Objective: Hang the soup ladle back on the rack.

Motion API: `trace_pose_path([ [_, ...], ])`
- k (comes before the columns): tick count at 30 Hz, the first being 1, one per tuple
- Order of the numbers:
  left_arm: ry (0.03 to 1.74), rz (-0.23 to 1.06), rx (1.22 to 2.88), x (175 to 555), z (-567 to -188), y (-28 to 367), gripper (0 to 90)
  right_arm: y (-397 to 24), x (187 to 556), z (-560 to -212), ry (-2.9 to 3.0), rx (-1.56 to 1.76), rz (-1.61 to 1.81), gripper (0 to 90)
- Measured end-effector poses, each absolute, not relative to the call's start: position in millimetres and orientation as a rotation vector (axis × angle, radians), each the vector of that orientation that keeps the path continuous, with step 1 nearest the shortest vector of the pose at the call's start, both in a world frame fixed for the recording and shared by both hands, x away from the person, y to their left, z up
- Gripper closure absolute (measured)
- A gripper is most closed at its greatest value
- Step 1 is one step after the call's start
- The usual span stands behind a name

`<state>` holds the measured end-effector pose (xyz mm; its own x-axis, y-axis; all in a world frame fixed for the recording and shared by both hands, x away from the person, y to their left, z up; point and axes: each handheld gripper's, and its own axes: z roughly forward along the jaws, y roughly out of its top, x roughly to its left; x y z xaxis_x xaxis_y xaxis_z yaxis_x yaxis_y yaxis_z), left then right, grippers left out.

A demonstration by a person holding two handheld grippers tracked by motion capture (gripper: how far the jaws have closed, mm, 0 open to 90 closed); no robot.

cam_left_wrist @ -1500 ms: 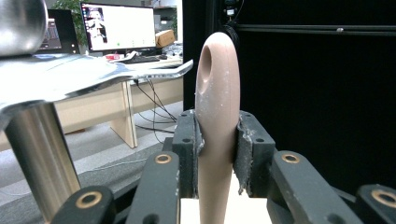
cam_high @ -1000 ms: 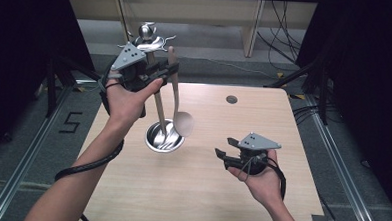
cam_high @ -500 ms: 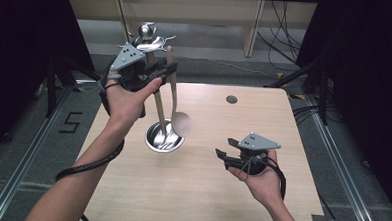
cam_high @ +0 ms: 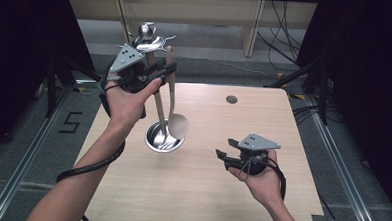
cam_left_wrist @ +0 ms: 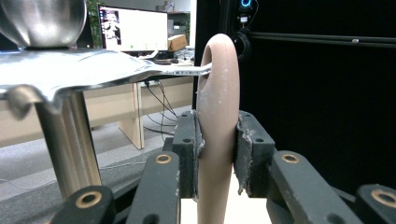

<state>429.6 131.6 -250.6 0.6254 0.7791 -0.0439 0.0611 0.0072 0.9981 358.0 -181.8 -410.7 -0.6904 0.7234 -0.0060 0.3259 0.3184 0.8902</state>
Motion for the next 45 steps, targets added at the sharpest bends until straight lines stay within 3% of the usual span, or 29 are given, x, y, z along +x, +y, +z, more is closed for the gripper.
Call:
trace_pose_path([
  [32, 0.807, 0.712, 1.408, 429, -250, 135, 69.7, -183, 357, -412, 2.198, 0.944, 1.32, 42.9],
  [36, 0.806, 0.73, 1.411, 428, -250, 134, 67.2, -182, 357, -412, 2.198, 0.945, 1.32, 42.8],
  [45, 0.783, 0.75, 1.447, 416, -255, 130, 52.4, -186, 358, -412, 2.202, 0.936, 1.311, 42.0],
])
